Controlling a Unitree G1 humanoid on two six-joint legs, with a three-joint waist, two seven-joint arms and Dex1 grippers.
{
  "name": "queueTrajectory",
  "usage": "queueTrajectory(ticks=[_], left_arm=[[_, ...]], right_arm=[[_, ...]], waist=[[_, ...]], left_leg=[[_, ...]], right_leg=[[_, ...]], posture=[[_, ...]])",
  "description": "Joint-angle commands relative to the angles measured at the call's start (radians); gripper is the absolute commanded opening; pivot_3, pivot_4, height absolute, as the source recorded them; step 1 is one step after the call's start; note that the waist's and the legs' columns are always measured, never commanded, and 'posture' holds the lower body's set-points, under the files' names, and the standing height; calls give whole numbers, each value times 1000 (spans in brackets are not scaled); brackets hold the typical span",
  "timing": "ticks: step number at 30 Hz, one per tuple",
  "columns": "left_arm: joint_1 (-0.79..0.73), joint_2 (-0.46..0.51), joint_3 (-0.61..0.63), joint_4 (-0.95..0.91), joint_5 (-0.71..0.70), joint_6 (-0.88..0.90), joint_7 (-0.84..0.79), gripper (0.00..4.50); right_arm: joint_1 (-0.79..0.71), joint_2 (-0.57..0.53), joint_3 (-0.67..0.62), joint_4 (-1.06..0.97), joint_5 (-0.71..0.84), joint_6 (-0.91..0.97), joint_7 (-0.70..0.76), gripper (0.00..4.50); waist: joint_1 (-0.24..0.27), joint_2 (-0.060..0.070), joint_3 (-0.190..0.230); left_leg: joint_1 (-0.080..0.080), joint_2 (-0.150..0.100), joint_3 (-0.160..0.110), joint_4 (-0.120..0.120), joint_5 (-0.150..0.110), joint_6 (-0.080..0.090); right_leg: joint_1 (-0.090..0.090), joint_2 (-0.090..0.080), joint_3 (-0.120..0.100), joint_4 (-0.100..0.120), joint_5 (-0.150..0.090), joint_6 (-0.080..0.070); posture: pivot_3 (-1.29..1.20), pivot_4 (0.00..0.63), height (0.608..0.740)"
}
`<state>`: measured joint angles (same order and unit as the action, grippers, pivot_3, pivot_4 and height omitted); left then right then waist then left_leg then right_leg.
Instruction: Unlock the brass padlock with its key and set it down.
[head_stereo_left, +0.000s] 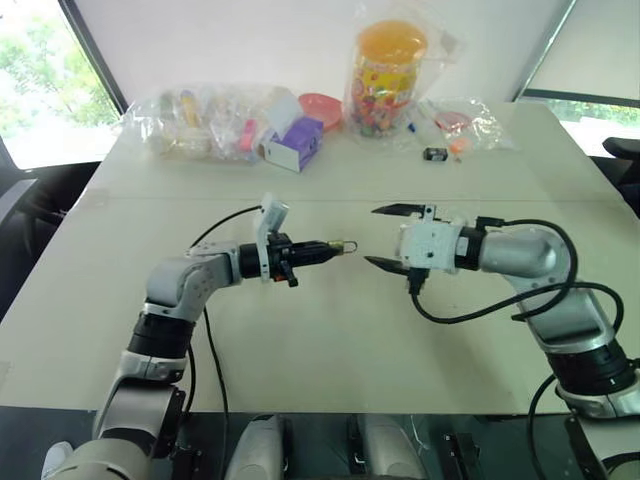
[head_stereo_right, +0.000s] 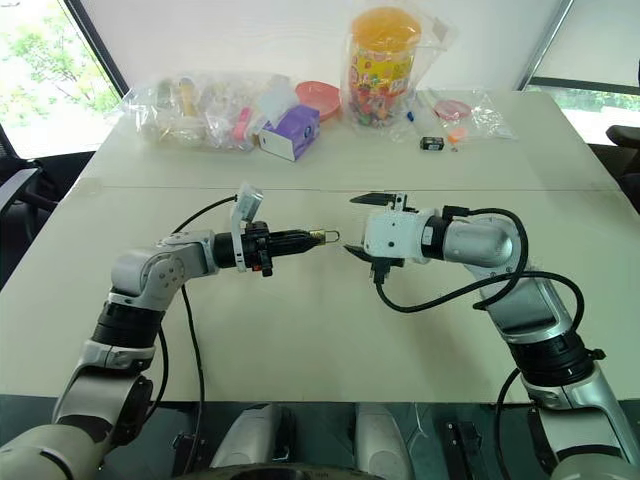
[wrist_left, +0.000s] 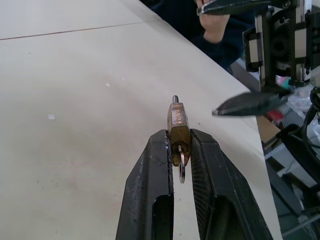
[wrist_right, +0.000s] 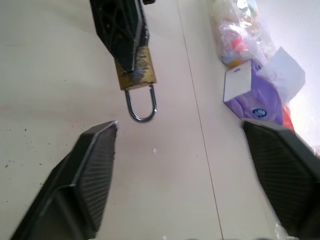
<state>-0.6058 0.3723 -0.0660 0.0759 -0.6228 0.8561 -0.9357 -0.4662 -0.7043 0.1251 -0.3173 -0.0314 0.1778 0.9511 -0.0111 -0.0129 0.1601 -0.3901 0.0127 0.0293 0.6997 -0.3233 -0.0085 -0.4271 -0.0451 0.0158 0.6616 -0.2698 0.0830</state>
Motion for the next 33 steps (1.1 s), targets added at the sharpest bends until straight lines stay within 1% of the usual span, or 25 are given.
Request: queueTrajectory(ticks=[1,3,4,5,10,25,29,33], left_arm=[[-35,4,-6,-13,-3,-21,-34,0],[-38,4,-7,-15,-3,-18,-44,0],[-40,4,-7,-16,-3,-16,-48,0],[-41,4,-7,-16,-4,-15,-51,0],[-42,9,-8,-21,-7,-9,-71,0],[-55,17,25,-48,-47,23,-91,0],[-50,21,24,-45,-40,21,-86,0],[-35,19,14,-42,-27,11,-80,0]], right_arm=[[-1,23,-29,-60,49,63,-30,1952],[3,33,-21,-72,57,93,-40,998],[7,35,-12,-77,53,97,-45,413],[12,38,-4,-83,49,99,-50,27],[16,61,22,-95,43,121,-75,27],[55,55,90,22,-14,17,-103,27],[77,36,73,6,-17,13,-105,27],[130,-9,17,-41,-20,33,-113,27]], waist=[[0,0,0],[0,0,0],[0,0,0],[1,0,0],[0,0,0],[0,0,0],[0,0,0],[2,0,0]], left_leg=[[0,0,0,0,0,0],[0,0,0,0,0,0],[0,0,0,0,0,0],[0,0,0,0,0,0],[0,0,0,0,0,0],[0,0,0,0,0,0],[0,0,0,0,0,0],[0,0,0,0,0,0]], right_leg=[[0,0,0,0,0,0],[0,0,0,0,0,0],[0,0,0,0,0,0],[0,0,0,0,0,0],[0,0,0,0,0,0],[0,0,0,0,0,0],[0,0,0,0,0,0],[0,0,0,0,0,0]], posture=[[0,150,735],[0,150,735],[0,150,735],[0,150,735],[0,150,735],[0,150,735],[0,150,735],[0,150,735]])
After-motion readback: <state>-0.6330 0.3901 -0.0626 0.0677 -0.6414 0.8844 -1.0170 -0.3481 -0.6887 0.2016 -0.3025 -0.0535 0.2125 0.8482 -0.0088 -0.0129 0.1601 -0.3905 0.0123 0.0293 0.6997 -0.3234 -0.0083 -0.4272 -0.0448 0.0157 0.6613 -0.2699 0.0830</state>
